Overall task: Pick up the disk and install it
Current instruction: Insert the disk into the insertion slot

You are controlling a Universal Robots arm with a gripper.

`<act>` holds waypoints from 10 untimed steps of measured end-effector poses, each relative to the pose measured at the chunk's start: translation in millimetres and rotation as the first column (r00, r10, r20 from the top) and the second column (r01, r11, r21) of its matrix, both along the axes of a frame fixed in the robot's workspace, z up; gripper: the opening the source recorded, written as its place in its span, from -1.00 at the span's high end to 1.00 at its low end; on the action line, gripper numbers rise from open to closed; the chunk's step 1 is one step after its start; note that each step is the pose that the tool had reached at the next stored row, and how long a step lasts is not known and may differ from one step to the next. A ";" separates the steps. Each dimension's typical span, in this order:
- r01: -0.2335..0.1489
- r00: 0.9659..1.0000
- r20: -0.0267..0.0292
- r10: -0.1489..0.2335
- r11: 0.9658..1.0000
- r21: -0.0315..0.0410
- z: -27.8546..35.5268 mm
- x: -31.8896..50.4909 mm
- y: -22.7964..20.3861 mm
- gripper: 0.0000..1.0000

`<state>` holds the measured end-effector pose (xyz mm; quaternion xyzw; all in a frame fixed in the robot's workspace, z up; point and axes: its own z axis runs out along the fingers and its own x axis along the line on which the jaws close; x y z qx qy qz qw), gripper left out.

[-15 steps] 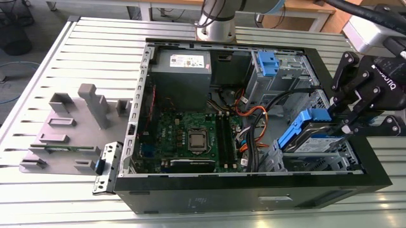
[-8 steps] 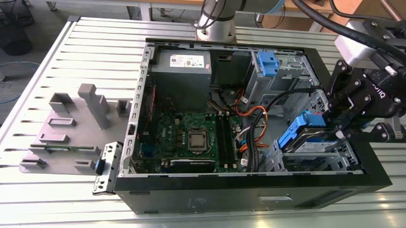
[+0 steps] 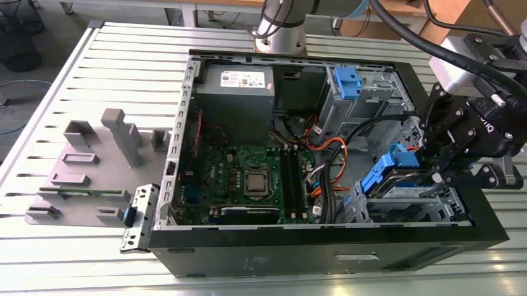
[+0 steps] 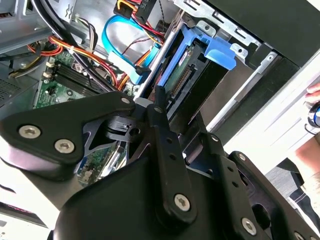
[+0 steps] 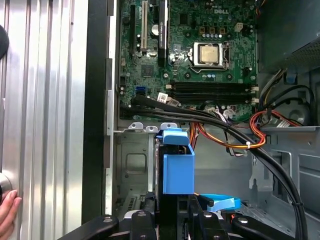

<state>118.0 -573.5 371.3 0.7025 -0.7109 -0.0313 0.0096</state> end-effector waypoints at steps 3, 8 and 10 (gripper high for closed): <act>0.000 1.000 0.000 0.000 1.000 0.000 -2.4 0.0 0.0 0.30; 0.000 1.000 0.000 0.000 1.000 0.000 -9.2 0.0 0.1 0.30; 0.000 1.000 0.000 0.000 1.000 0.000 -12.8 0.0 0.0 0.30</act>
